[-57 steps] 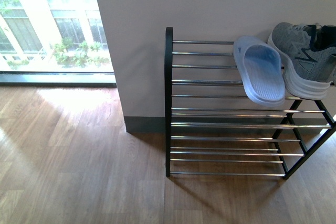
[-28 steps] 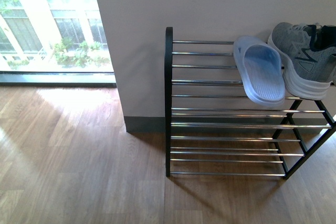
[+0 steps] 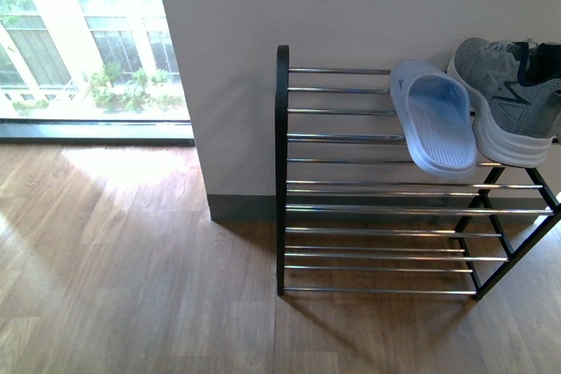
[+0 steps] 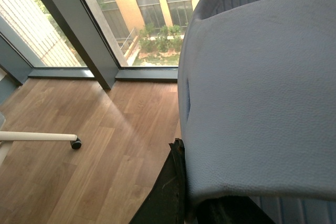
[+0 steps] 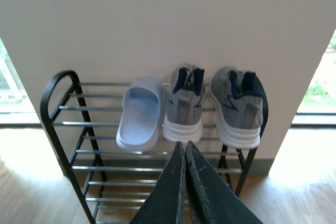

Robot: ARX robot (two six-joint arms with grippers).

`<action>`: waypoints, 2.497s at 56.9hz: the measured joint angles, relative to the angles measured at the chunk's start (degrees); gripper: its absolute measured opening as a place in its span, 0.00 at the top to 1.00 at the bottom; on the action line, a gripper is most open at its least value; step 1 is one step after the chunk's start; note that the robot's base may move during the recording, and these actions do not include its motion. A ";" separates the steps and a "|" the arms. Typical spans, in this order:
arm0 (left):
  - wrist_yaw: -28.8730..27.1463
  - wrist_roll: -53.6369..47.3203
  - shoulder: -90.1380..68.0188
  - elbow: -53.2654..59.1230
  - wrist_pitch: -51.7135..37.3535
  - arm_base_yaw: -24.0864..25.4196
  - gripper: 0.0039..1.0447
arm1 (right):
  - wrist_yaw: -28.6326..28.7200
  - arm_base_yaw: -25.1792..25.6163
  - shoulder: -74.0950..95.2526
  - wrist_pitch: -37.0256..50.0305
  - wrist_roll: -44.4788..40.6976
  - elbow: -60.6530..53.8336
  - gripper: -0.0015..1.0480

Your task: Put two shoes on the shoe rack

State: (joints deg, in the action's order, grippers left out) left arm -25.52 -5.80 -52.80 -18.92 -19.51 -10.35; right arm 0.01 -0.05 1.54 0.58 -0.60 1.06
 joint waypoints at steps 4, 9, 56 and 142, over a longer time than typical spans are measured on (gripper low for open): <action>0.00 0.00 0.00 0.00 0.00 0.00 0.99 | 0.00 0.02 -1.01 -0.33 0.00 0.00 0.98; 0.02 0.00 0.00 0.00 0.00 0.00 0.99 | 0.00 0.00 -1.05 -0.48 0.00 0.00 0.98; 3.08 4.85 -0.09 -1.95 5.73 -0.83 0.99 | -0.39 -0.02 -1.22 -0.63 0.20 0.00 0.09; 8.66 10.93 -83.38 -80.85 22.10 -13.33 0.99 | -0.15 -0.02 -1.31 -0.63 0.20 0.00 0.09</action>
State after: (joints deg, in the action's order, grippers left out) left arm -16.86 5.13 -136.18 -99.77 2.59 -23.68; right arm -0.14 -0.08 0.23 -0.05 -0.40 1.06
